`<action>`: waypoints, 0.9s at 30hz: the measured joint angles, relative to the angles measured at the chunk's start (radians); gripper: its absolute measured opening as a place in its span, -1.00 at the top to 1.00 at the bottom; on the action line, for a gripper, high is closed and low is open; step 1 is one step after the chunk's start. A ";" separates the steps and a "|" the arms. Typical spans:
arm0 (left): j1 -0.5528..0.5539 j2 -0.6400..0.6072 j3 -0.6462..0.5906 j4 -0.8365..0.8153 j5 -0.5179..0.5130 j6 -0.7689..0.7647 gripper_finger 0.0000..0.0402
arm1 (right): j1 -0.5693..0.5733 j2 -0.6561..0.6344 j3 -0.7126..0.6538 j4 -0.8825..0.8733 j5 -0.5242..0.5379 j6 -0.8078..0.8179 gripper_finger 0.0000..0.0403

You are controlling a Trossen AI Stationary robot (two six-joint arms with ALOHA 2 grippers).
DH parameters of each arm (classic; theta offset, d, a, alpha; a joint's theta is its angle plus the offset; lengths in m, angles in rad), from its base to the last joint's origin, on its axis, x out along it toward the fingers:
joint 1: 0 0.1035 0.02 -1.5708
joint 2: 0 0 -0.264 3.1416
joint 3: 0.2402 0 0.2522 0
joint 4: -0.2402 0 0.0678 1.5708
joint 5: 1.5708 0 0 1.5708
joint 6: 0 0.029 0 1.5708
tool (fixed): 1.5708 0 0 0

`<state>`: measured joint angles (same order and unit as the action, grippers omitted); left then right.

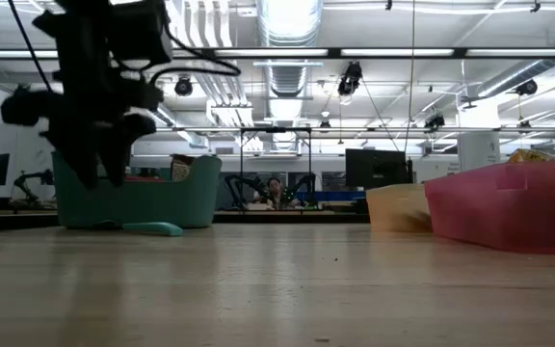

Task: Pick & Place Food Item
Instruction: Put the light blue spoon into the orange bin

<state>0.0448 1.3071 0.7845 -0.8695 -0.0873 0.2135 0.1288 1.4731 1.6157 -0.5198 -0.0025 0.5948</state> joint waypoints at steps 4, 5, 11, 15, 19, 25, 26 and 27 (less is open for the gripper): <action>0.010 0.000 -0.078 0.090 -0.052 0.000 -0.08 | 0.005 0.000 0.000 0.000 0.000 -0.003 -0.27; 0.014 0.000 -0.090 0.102 -0.055 0.000 -0.08 | 0.005 0.000 0.000 0.000 0.000 -0.003 -0.27; 0.028 0.000 -0.138 0.171 -0.078 0.019 -0.08 | 0.005 0.000 0.000 0.002 0.000 0.000 -0.27; 0.052 0.000 -0.153 0.202 -0.075 0.058 -0.08 | 0.005 0.000 0.000 0.002 0.000 0.005 -0.27; 0.109 0.023 -0.153 0.209 -0.005 0.108 -0.08 | 0.005 0.000 0.000 0.002 0.001 0.008 -0.27; 0.160 0.082 -0.149 0.242 0.027 0.120 -0.08 | 0.005 0.000 0.000 0.006 0.001 0.028 -0.27; 0.161 0.091 -0.149 0.252 0.028 0.121 -0.08 | 0.005 0.000 0.000 0.006 0.001 0.028 -0.27; 0.161 0.099 -0.149 0.258 0.027 0.121 -0.08 | 0.005 0.000 0.000 0.005 0.001 0.030 -0.27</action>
<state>0.2054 1.4062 0.6353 -0.6111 -0.0601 0.3344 0.1333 1.4731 1.6157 -0.5147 -0.0017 0.6246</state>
